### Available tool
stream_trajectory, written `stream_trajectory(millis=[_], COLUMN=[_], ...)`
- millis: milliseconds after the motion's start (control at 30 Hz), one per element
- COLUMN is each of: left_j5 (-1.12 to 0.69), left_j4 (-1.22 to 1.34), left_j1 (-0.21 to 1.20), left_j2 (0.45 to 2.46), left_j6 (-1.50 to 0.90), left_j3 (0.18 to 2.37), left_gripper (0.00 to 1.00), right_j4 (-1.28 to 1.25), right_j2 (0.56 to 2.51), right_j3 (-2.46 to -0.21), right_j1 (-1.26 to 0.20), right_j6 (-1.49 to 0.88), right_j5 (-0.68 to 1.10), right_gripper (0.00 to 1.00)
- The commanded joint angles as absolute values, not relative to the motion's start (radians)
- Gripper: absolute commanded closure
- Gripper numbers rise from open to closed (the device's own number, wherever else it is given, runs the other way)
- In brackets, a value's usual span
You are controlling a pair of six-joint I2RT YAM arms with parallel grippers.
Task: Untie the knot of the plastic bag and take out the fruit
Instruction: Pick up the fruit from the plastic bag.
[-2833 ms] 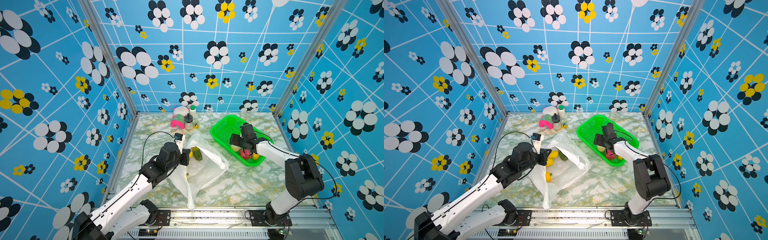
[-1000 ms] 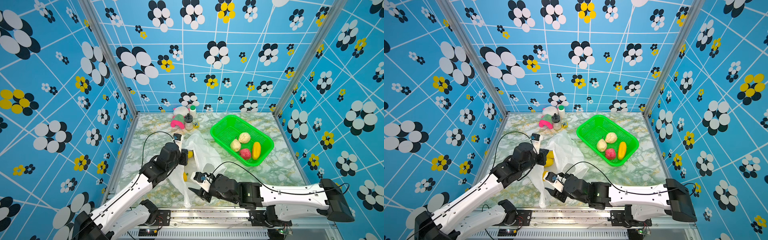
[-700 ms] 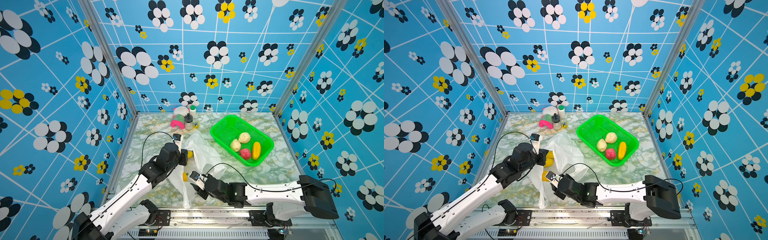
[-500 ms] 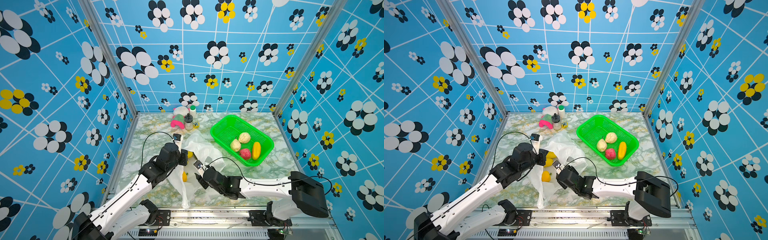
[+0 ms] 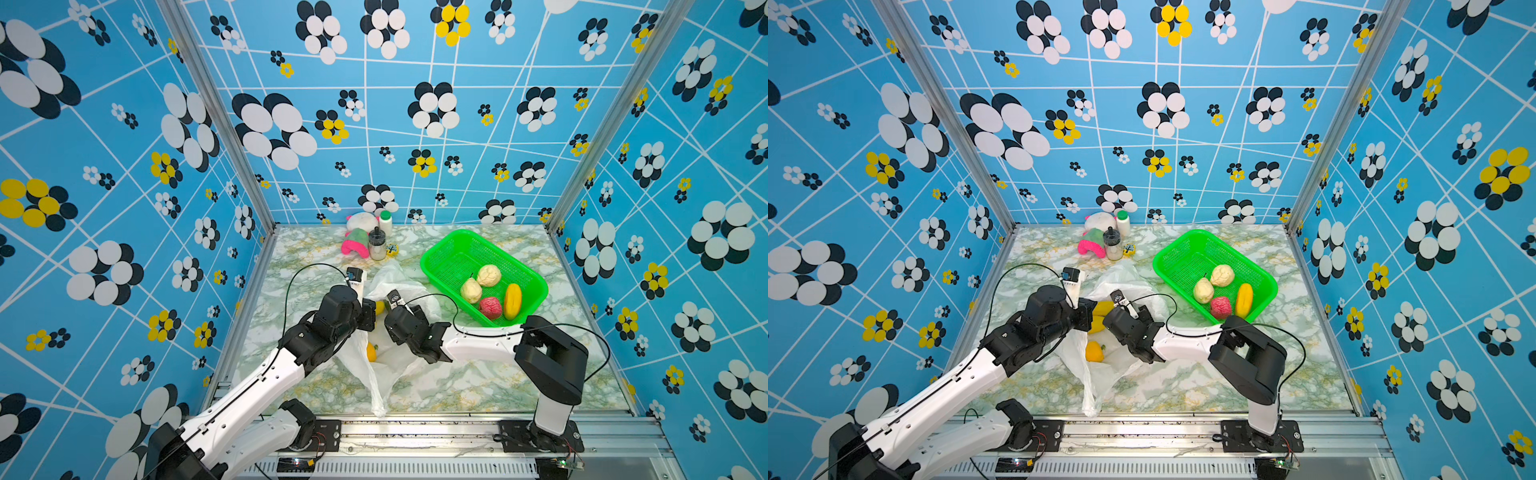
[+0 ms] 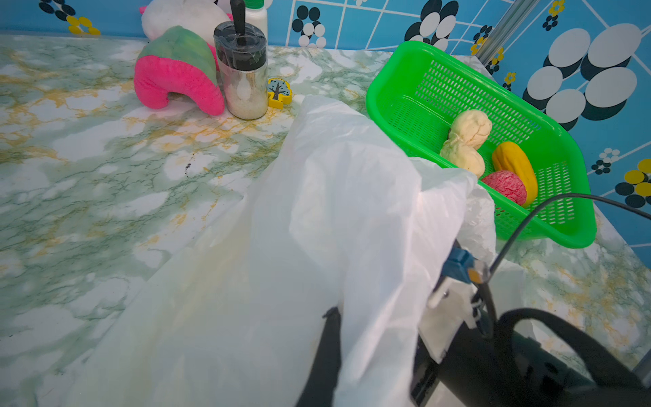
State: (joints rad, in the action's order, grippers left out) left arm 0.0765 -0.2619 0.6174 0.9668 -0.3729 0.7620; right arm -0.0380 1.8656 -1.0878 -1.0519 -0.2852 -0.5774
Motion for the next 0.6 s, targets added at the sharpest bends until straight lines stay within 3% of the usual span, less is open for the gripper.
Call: stream_trajectory(millis=[0, 233, 400, 567], left_j5=[0.094, 0.172, 0.155, 0.148], left_j4=[-0.275, -0.285, -0.487, -0.4], left_j1=[0.623, 0.606, 0.544, 0.702], left_j2=[0.977, 0.981, 1.102, 1.128], left_j6=[-0.356, -0.401, -0.508, -0.468], left_j3=[0.798, 0.829, 1.095, 1.142], left_gripper=[1.0, 1.0, 1.0, 1.0], right_j4=[0.004, -0.005, -0.215, -0.405], right_j2=[1.905, 1.924, 1.816, 1.744], right_j3=[-1.127, -1.149, -1.002, -0.873], right_j1=[-1.044, -1.023, -1.073, -1.223], right_j6=[-0.319, -0.278, -0.188, -0.064], right_j5=[-0.584, -0.526, -0.435, -0.533], right_gripper=[0.26, 0.26, 0.25, 0.25])
